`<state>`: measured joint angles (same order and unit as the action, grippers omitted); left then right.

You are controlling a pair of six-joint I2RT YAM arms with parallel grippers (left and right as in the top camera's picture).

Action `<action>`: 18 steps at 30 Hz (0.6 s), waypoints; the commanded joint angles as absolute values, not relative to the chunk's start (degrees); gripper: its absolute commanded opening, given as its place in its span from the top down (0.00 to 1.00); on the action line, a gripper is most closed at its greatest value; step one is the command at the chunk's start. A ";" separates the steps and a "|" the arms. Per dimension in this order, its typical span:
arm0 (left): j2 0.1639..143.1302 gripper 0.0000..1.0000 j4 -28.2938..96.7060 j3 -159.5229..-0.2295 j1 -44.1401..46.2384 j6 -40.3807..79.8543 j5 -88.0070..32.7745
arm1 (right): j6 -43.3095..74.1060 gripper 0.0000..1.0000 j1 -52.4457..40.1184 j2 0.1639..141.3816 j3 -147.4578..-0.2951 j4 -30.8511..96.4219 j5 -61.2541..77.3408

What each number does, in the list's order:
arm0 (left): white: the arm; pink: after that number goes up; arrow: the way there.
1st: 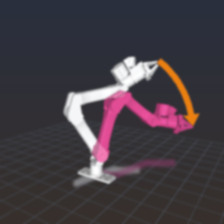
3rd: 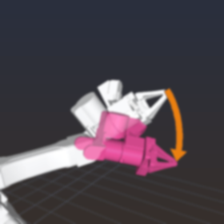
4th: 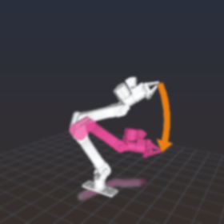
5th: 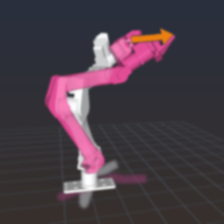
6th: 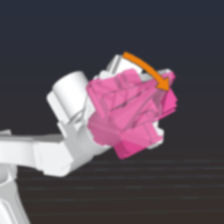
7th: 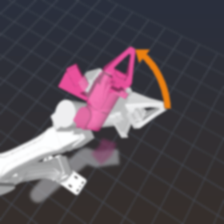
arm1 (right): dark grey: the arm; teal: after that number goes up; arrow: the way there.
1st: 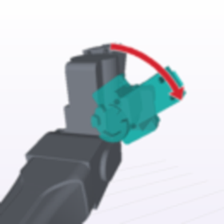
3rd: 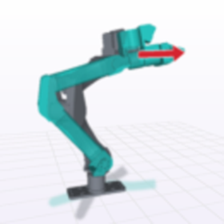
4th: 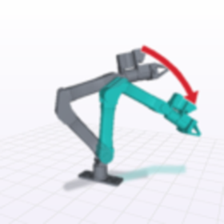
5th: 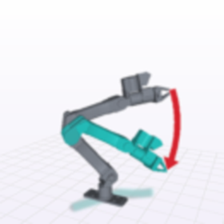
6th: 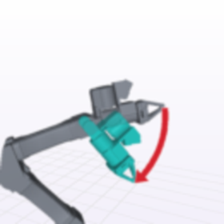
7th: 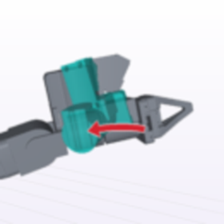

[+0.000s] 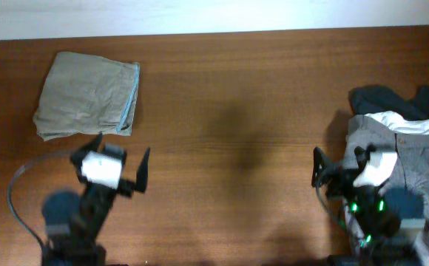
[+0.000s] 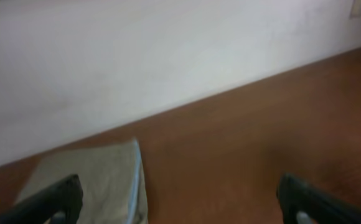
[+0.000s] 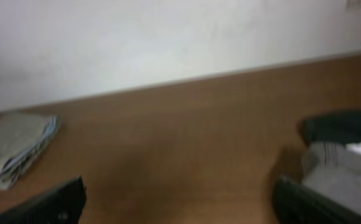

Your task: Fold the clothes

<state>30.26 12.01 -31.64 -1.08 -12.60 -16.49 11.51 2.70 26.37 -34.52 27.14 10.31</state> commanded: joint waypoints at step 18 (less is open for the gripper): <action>83.35 0.01 50.09 -90.17 -0.84 -11.84 -23.18 | 20.01 0.01 22.22 101.86 -75.24 46.15 3.81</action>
<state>83.48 50.94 -88.79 -1.02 -12.40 -21.91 18.41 21.78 97.73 -74.48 48.58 4.21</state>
